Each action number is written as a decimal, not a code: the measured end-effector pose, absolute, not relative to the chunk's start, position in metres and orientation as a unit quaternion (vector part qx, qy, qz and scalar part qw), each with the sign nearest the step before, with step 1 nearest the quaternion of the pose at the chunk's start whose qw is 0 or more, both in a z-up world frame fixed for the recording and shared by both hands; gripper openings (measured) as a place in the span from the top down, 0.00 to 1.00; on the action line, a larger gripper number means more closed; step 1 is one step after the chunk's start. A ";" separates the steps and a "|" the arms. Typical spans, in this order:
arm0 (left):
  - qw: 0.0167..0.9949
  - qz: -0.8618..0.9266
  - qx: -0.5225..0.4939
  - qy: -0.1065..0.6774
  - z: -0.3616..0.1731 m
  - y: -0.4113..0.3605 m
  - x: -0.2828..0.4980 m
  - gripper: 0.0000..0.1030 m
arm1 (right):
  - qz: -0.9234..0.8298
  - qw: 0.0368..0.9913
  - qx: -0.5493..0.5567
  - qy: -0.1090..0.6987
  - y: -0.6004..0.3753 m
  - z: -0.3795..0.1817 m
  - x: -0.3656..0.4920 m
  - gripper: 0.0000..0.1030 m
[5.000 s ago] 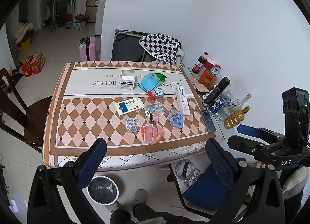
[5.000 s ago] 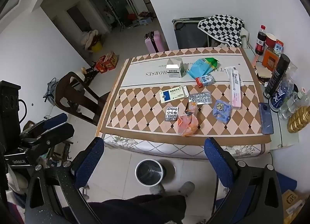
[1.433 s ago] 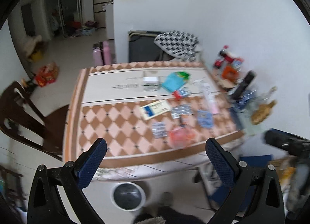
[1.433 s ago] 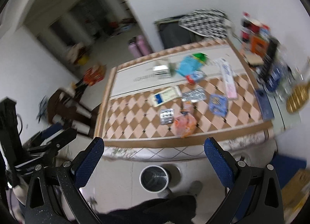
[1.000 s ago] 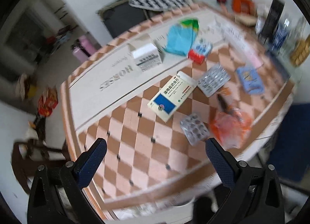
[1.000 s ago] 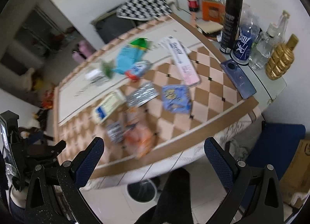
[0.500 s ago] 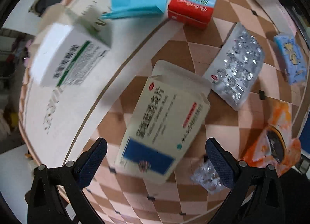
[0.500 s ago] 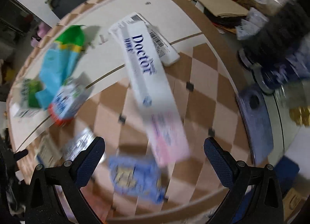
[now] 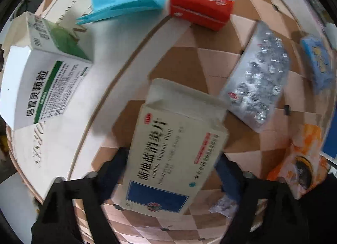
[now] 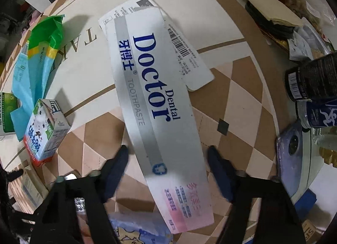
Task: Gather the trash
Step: 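Grasp the white medicine box with the left tool while the right tool grasps the Dental Doctor toothpaste box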
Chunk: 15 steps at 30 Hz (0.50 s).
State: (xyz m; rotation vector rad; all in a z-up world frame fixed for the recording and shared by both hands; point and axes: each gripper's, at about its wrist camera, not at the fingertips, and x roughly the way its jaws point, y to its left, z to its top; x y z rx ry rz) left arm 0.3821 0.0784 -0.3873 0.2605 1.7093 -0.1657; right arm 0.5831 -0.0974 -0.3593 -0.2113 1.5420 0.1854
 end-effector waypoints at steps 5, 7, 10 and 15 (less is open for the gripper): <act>0.654 -0.054 0.109 0.747 -0.389 0.065 0.381 0.24 | 0.085 0.715 -0.106 0.686 -0.088 -0.364 0.587 0.49; 0.663 -0.039 0.103 0.741 -0.383 0.064 0.373 0.24 | 0.089 0.716 -0.107 0.684 -0.084 -0.366 0.586 0.50; 0.680 -0.011 0.082 0.729 -0.371 0.065 0.368 0.24 | 0.095 0.722 -0.107 0.677 -0.080 -0.362 0.582 0.51; 0.704 0.059 0.013 0.708 -0.339 0.077 0.352 0.24 | 0.110 0.738 -0.096 0.658 -0.073 -0.352 0.561 0.52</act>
